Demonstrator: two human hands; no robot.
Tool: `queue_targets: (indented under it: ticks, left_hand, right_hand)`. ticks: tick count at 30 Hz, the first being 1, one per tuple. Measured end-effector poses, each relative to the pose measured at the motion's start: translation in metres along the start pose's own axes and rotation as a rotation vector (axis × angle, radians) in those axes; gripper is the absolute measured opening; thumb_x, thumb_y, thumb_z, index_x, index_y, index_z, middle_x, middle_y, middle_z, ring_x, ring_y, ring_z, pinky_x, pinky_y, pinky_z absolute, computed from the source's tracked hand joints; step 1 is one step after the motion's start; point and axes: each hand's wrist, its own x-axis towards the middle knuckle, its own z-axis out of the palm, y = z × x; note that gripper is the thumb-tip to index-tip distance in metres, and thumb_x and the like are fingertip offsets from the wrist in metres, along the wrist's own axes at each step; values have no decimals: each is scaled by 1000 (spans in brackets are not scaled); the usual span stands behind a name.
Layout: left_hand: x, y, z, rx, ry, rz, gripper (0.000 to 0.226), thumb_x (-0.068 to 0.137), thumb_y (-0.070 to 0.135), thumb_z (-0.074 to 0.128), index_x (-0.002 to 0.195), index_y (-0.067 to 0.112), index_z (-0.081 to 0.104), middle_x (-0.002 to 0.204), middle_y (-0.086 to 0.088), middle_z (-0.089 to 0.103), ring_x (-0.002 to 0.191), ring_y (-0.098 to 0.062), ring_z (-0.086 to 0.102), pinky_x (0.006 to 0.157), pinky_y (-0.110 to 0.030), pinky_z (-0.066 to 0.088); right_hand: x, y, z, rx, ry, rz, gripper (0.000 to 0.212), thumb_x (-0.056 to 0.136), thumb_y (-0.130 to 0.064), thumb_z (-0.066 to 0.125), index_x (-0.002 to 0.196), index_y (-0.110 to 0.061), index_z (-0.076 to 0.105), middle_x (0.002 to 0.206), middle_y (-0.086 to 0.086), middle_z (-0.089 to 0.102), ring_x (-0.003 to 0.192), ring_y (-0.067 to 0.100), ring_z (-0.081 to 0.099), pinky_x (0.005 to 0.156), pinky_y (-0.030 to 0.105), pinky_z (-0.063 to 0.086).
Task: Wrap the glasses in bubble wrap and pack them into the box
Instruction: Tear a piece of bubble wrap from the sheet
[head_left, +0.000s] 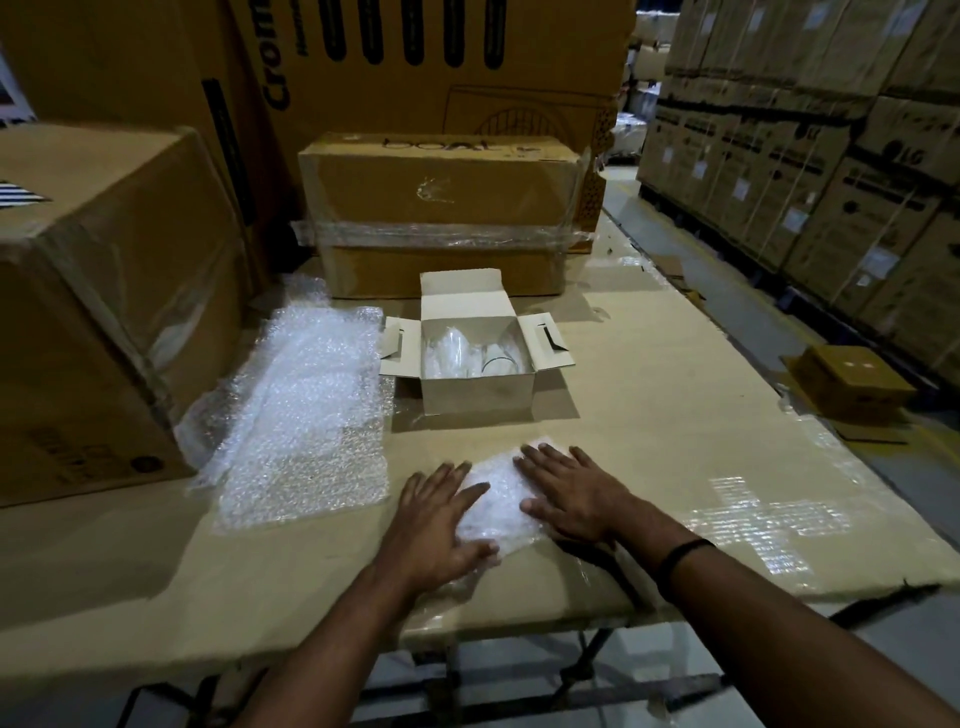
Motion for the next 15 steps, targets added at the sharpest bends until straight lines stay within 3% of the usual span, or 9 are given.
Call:
queue_targets:
  ticks: [2,5,7,9,11,12,15]
  left_hand:
    - [-2,-2,-1,30,39,44,73,74,74,41,132,33,57,155,4,34,146,-21,25,118,-45,11]
    - [-2,-8,-3,18,272,109,24,66,36,74,88,28,72,124,2,66,119,-26,58,102,-36,31]
    - [2,-13,-7,-51,358,57,34,48,9,79,75,25,66,111,1,70,106,-24,64,92,-33,34]
    - [5,-18,-14,-109,407,-16,40,40,1,74,72,23,64,110,0,71,105,-23,65,91,-34,35]
    - [5,-25,-21,-69,327,-64,30,56,10,71,82,25,70,122,4,68,121,-21,58,105,-41,29]
    - [3,-30,-23,-42,265,-70,24,70,23,66,92,27,72,131,8,62,131,-17,49,113,-45,19]
    - [-7,-37,-24,-91,51,-99,58,84,64,32,111,31,73,143,17,49,143,-6,28,118,-42,-5]
  right_hand:
    - [2,3,6,2,-34,19,112,61,-87,-21,155,-28,0,163,-5,-4,150,15,-5,119,45,1]
    - [5,4,7,-5,-33,41,112,60,-86,-21,155,-28,-3,163,-5,-6,150,16,-6,119,46,-2]
    - [8,0,7,-14,-2,55,109,63,-83,-19,155,-26,-3,163,-4,-7,150,16,-6,119,46,-3]
    - [12,-4,6,-8,25,72,107,64,-83,-19,155,-28,-3,163,-4,-7,150,15,-6,119,46,-4]
    - [16,-9,9,-12,-6,78,107,65,-86,-16,155,-29,-3,163,-5,-7,150,15,-6,118,46,-4]
    - [18,-12,11,-17,-29,81,108,64,-86,-17,155,-29,-2,163,-5,-7,150,15,-6,118,46,-4]
    - [21,-12,16,-3,-66,98,112,59,-87,-20,154,-30,-3,163,-6,-8,150,16,-7,118,48,-3]
